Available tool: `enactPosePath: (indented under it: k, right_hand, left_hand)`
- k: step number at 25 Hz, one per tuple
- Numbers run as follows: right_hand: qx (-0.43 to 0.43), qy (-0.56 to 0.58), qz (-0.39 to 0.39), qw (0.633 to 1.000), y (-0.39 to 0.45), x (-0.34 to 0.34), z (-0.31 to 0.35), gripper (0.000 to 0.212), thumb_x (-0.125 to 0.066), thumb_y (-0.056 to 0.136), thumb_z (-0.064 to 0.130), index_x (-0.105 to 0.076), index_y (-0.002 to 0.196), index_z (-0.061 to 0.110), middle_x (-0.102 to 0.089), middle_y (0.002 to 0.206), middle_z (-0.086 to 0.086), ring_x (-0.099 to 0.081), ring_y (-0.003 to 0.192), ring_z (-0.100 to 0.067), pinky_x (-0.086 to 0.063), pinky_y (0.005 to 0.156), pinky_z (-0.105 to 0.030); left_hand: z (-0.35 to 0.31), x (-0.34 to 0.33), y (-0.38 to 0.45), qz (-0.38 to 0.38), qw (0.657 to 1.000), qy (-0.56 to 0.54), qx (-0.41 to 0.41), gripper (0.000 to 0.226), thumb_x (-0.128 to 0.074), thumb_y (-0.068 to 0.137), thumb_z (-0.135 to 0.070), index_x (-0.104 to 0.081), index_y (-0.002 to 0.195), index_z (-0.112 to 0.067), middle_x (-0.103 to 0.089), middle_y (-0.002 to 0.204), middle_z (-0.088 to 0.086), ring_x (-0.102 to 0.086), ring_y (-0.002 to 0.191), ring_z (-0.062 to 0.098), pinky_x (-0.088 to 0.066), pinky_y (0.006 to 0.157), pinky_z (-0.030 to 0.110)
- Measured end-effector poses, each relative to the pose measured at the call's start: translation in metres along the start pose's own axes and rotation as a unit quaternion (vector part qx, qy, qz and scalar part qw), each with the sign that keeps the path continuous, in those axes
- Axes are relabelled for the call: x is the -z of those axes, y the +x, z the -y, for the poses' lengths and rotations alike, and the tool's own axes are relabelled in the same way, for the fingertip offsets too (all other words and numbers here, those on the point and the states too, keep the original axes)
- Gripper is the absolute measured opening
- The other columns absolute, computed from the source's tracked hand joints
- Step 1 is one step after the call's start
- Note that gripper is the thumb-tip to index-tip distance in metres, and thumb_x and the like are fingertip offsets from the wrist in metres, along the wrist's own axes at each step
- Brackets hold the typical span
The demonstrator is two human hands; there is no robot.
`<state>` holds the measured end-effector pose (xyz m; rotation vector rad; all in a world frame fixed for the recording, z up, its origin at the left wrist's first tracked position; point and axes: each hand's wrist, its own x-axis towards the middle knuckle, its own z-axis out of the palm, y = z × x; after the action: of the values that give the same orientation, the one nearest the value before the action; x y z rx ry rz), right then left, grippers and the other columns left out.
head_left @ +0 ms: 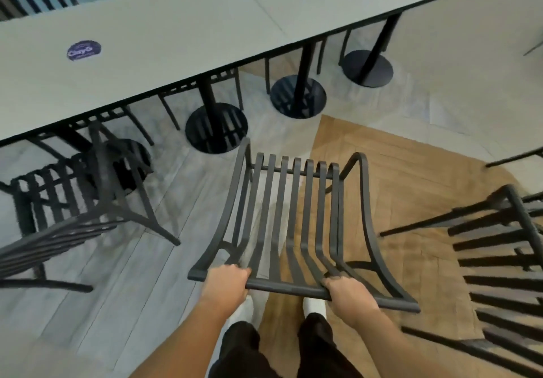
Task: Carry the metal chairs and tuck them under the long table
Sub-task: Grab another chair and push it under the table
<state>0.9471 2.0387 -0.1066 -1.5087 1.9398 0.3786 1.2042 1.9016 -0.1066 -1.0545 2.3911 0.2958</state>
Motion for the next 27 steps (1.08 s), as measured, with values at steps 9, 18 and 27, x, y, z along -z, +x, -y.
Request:
enactPosePath:
  k: [9,18,27]
  right_hand:
    - [0.134,-0.082,0.019,0.987,0.038,0.043,-0.054,0.025,-0.052,0.099,0.020,-0.064,0.120,0.028,-0.069,0.109,0.004,-0.066,0.101,-0.020,-0.055,0.092,-0.037]
    - [0.194,-0.139,0.038,0.970,0.078,0.078,-0.062,0.023,-0.048,0.100,0.021,-0.064,0.115,0.027,-0.070,0.107,0.002,-0.066,0.101,-0.023,-0.055,0.091,-0.039]
    - [0.208,-0.149,0.012,0.967,0.175,0.152,-0.038,0.026,-0.047,0.101,0.018,-0.063,0.120,0.027,-0.071,0.108,0.002,-0.067,0.100,-0.021,-0.055,0.091,-0.038]
  left_hand:
    - [-0.060,0.002,-0.006,-0.012,0.988,-0.068,0.141,0.034,-0.053,0.103,-0.034,-0.058,0.137,-0.033,-0.071,0.117,-0.004,-0.067,0.106,0.019,-0.055,0.089,0.033]
    - [-0.071,0.018,0.007,-0.008,0.976,-0.099,0.193,0.034,-0.051,0.106,-0.029,-0.054,0.140,-0.032,-0.069,0.117,-0.001,-0.067,0.106,0.021,-0.054,0.089,0.033]
    - [-0.005,0.057,0.083,0.000,0.970,-0.117,0.214,0.027,-0.052,0.104,-0.031,-0.058,0.131,-0.030,-0.071,0.109,-0.002,-0.069,0.099,0.020,-0.055,0.083,0.033]
